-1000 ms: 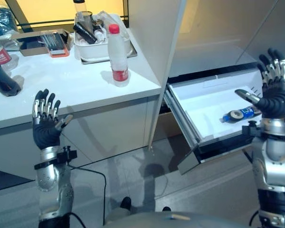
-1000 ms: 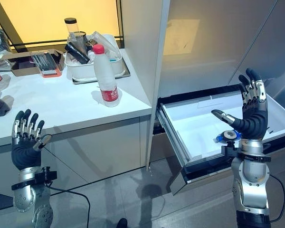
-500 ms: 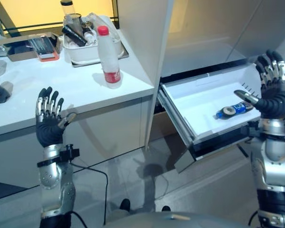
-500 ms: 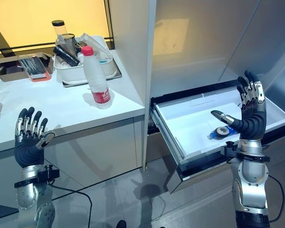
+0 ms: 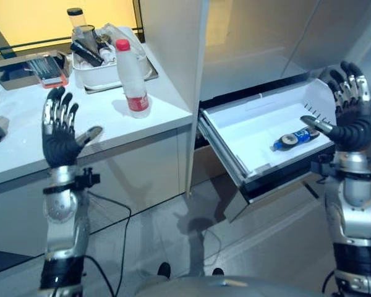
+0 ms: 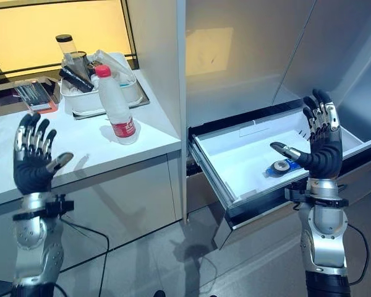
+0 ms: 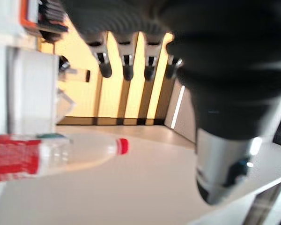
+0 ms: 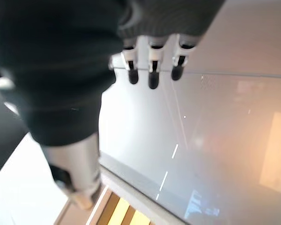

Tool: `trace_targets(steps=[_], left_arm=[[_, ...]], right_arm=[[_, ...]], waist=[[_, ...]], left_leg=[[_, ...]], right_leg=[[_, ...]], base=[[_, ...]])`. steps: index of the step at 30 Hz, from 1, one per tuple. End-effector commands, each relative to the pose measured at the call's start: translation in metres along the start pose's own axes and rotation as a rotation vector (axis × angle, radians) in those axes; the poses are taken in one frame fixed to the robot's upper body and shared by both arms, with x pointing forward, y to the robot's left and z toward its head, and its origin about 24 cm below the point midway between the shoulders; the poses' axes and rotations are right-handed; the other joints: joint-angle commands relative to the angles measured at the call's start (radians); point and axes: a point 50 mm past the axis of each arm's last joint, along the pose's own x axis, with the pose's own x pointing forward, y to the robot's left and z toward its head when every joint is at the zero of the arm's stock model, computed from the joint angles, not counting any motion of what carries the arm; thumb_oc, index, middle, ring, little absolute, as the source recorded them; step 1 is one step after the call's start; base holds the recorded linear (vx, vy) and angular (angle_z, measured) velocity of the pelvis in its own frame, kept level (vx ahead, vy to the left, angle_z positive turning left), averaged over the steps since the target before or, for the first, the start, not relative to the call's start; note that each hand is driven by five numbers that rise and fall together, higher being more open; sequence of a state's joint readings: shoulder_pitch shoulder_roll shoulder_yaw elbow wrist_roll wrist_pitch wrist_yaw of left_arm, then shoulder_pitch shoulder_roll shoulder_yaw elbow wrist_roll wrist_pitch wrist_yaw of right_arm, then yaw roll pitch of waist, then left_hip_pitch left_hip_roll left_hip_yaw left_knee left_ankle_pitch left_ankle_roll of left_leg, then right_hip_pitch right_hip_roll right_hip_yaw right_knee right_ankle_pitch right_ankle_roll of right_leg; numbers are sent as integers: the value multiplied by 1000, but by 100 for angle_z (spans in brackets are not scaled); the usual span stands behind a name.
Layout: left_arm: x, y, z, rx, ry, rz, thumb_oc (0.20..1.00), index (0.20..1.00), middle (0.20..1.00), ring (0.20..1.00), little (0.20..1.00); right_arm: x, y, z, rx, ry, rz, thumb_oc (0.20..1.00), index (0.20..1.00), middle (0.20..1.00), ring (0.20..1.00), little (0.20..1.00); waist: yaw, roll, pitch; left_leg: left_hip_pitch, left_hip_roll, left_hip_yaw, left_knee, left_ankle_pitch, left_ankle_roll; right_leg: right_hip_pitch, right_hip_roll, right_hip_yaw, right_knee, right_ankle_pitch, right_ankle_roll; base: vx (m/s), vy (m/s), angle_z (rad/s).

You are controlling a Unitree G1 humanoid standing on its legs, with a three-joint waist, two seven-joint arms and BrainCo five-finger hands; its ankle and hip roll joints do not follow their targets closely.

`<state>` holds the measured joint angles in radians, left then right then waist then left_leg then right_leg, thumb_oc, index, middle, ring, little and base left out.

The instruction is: Take the drinks into the refrigerator

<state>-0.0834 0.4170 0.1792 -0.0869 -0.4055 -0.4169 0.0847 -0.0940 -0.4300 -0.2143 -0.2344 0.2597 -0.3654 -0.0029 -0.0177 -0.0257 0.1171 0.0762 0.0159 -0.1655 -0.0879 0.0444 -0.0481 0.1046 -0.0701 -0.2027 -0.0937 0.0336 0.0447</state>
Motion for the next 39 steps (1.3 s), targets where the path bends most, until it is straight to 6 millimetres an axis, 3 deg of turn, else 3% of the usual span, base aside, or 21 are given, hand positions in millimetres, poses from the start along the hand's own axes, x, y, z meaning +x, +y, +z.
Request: trace_targets(steps=[1, 9, 15, 27, 39], left_arm=[[24, 7, 10, 76, -68, -8, 1000, 1000, 1000, 1000, 1000], [55, 6, 15, 108, -79, -57, 1000, 1000, 1000, 1000, 1000], [59, 6, 11, 69, -53, -48, 1000, 1000, 1000, 1000, 1000], [29, 32, -14, 159, 98, 36, 1000, 1000, 1000, 1000, 1000], [-6, 50, -19, 208, 164, 91, 1000, 1000, 1000, 1000, 1000]], right_arm=[[21, 3, 23, 41, -130, 67, 1000, 1000, 1000, 1000, 1000], [30, 14, 30, 93, -151, 177, 1000, 1000, 1000, 1000, 1000], [32, 19, 34, 102, -163, 222, 1000, 1000, 1000, 1000, 1000], [26, 16, 40, 97, -179, 248, 1000, 1000, 1000, 1000, 1000], [20, 8, 42, 81, -181, 231, 1000, 1000, 1000, 1000, 1000]], waist=[[-39, -15, -46], [-67, -8, -44], [-80, -6, -39], [-86, -12, -42], [-68, -27, -51]], left_leg=[[23, -12, 26, 10, -96, 43], [34, -6, 60, 18, -103, 43], [35, -2, 82, 31, -116, 43], [48, 3, 114, 44, -137, 45], [59, 3, 114, 48, -151, 49]], right_leg=[[34, -25, 0, 77, -133, 29], [20, -24, 37, 94, -128, 32], [1, -22, 64, 116, -134, 33], [2, -15, 107, 105, -138, 36], [17, -12, 116, 97, -144, 34]], base=[[-13, 21, -11], [23, 14, -14], [19, 11, -16], [32, 6, -14], [21, -1, -5]])
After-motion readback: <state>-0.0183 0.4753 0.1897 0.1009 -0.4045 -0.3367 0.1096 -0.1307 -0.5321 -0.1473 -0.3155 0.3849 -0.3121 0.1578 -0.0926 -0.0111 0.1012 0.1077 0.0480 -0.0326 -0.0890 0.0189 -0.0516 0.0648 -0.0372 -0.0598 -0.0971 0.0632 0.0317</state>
